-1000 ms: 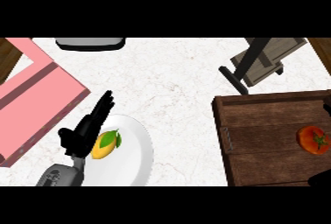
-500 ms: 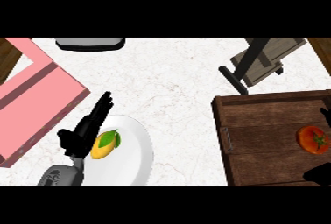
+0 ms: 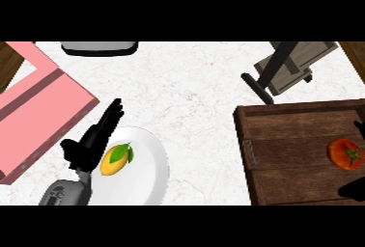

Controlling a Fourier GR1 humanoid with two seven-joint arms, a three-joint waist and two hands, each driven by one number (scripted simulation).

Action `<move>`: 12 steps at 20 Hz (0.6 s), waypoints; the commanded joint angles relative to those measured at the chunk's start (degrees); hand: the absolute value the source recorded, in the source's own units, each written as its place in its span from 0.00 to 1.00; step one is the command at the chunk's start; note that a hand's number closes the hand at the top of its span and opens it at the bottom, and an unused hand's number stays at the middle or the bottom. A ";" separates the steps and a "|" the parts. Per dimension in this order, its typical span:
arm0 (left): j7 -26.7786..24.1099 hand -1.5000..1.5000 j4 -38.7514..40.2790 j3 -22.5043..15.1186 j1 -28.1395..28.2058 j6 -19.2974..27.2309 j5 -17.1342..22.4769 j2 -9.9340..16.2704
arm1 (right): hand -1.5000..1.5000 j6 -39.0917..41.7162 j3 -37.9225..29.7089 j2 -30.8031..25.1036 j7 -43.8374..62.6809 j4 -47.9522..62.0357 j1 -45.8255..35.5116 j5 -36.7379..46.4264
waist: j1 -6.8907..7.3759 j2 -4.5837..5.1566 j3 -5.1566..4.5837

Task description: Pick the tomato from the tray and place it in the tiered basket

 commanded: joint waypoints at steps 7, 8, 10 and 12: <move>-1.51 0.50 0.69 1.96 1.19 -2.24 -0.87 -0.35 | 1.00 -4.19 -1.48 4.91 -9.05 6.56 -4.14 1.04 | 0.14 0.02 0.00; 1.26 0.50 -5.94 -0.27 4.35 -0.92 -1.63 -1.10 | 1.00 -4.40 -4.05 2.16 -13.22 4.26 -1.30 -0.75 | 0.14 -0.13 0.03; -1.15 0.50 2.92 2.24 -1.86 -1.40 -1.99 -1.47 | 1.00 -6.93 -1.97 4.39 -13.66 7.16 -4.38 2.41 | -0.05 0.05 -0.01; 4.12 0.50 -3.66 1.48 0.15 -0.89 -1.35 -1.91 | 1.00 -5.88 -3.31 3.41 -14.22 11.59 -9.57 2.18 | 0.30 0.03 0.00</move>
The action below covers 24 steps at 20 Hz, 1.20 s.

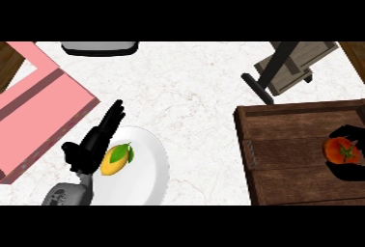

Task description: Pick the tomato from the tray and place it in the tiered basket

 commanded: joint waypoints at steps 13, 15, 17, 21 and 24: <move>1.02 0.50 -2.68 1.91 3.30 0.07 -0.61 0.35 | 1.00 15.06 -18.21 -1.63 30.88 -16.46 7.13 -2.92 | -2.69 -0.93 -0.31; 1.30 0.50 -0.82 2.51 0.93 -0.82 0.07 0.47 | 1.00 20.77 -20.89 -3.10 36.09 -23.74 7.34 -5.30 | -2.69 -0.54 -0.27; 0.64 0.50 -1.52 2.58 1.45 -0.55 -0.40 0.69 | 1.00 23.95 -22.95 -2.86 41.47 -31.70 7.39 -6.39 | -1.92 -0.47 -0.19; 0.50 0.50 0.91 2.49 -0.70 -0.97 -0.42 0.09 | 1.00 23.08 -27.73 0.33 47.57 -39.21 -1.42 -13.15 | -1.26 -0.29 -0.17; -2.37 0.50 1.65 1.21 1.71 -1.97 -1.07 -0.29 | 1.00 18.04 -30.50 0.36 48.76 -41.19 -9.84 -16.29 | -0.25 -0.25 -0.21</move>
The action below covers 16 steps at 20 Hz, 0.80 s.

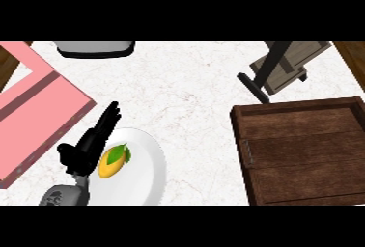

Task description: Pick the tomato from the tray and place it in the tiered basket

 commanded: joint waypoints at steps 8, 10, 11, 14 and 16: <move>0.52 0.50 0.43 -0.99 -1.88 -0.61 -0.33 -1.25 | 1.00 6.33 3.92 -16.10 23.42 -0.63 -29.79 -8.11 | 2.19 0.36 -0.11; -0.01 0.50 -0.19 -2.47 0.19 -0.51 -1.46 -1.61 | 1.00 5.29 2.75 -20.46 21.29 8.21 -35.03 -8.83 | 2.95 0.38 -0.16; 0.75 0.50 2.29 -0.44 -2.73 -0.74 -0.52 -0.81 | 1.00 3.99 5.46 -20.23 22.45 9.13 -37.37 -7.74 | 2.88 0.61 -0.17; 2.28 0.50 0.98 -2.12 -5.08 -0.58 -0.78 -2.53 | 1.00 0.84 8.13 -23.21 19.83 20.11 -45.66 -4.62 | 4.76 0.98 -0.25; -0.71 0.50 3.92 -1.54 -4.46 -0.23 -1.83 -2.03 | 1.00 -0.72 10.60 -22.62 20.13 24.54 -49.94 -3.07 | 4.45 1.13 -0.23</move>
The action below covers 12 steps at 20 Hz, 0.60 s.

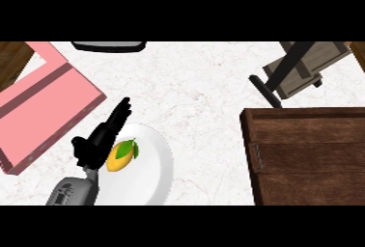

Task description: Pick the tomato from the tray and place it in the tiered basket

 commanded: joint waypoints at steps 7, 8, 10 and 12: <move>2.06 0.50 -0.83 -1.58 -2.17 -0.23 -0.58 -1.31 | 1.00 -4.03 11.50 -1.78 6.67 29.91 -25.38 8.17 | 2.15 0.42 0.09; 0.33 0.50 -0.28 -0.35 -1.50 -1.23 0.18 -0.07 | 1.00 -7.68 10.48 0.15 2.74 33.91 -24.55 9.19 | 2.28 0.74 0.18; -0.57 0.50 0.28 -1.54 -0.74 -0.83 -0.89 -0.91 | 1.00 -6.43 12.22 -0.87 1.20 40.72 -30.37 10.75 | 1.93 0.61 0.17; -1.36 0.50 0.87 -0.61 0.19 -0.99 -0.24 -0.62 | 1.00 -7.66 13.15 1.33 0.90 45.99 -34.18 12.35 | 2.00 0.66 0.16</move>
